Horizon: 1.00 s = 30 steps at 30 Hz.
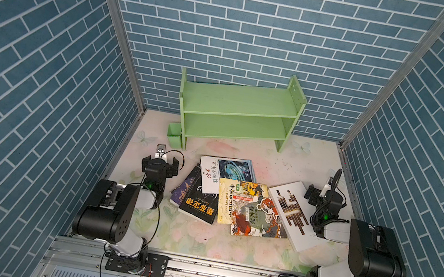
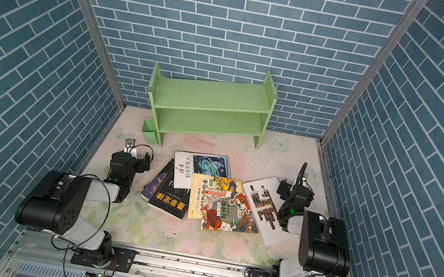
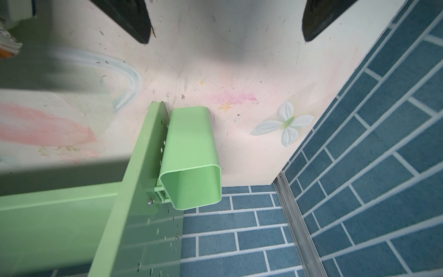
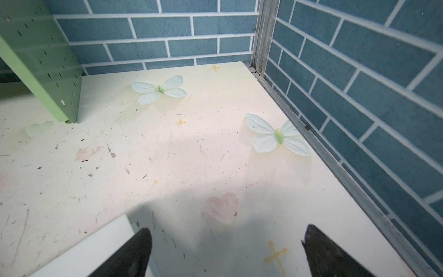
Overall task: Stacking books/files
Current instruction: Pick up the books.
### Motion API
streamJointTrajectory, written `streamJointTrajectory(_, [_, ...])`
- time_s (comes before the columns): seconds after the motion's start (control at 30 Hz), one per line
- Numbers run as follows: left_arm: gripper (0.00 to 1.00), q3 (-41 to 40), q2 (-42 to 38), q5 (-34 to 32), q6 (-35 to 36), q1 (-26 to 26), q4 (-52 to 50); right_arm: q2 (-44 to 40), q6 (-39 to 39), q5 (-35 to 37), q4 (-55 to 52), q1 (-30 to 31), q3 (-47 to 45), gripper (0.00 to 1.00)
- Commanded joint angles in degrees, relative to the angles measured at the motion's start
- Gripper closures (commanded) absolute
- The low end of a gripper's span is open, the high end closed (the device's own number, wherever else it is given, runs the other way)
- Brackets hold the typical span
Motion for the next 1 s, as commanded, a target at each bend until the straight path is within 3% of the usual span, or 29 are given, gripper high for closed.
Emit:
streamJointTrajectory(0.0, [0.0,-0.45,0.4,0.01,0.39,-0.16,0.57,-0.26,-0.21,-0.31,0.39,0.11,0.55,0.01])
streamJointTrajectory(0.3, [0.0,-0.66,0.14,0.21,0.44,-0.16,0.95,-1.06,-0.59,-1.28,0.81,0.11,0.08,0.01])
streamJointTrajectory(0.47, [0.0,2.33,-9.62,-0.36,0.26,-0.16,-12.47,-13.9,-0.09,-0.72,-13.94,0.42,2.11,0.01])
streamJointTrajectory(0.57, [0.0,4.89,-18.19,2.61,-1.35,-0.16,-22.03,-23.53,5.07,-1.76,-26.66,0.46,5.87,0.01])
streamJointTrajectory(0.67, [0.0,12.95,-24.1,5.77,-5.07,-0.6,-39.2,-30.1,11.96,-5.55,-39.18,0.81,10.88,0.01])
streamJointTrajectory(0.83, [0.0,27.62,-28.04,10.78,-21.26,-3.13,-62.23,-35.24,33.14,-12.73,-52.25,1.56,18.98,0.01])
streamJointTrajectory(0.97, [0.0,32.42,-29.33,14.83,-36.63,-8.58,-69.01,-33.51,47.04,-20.52,-56.4,4.38,23.74,0.01])
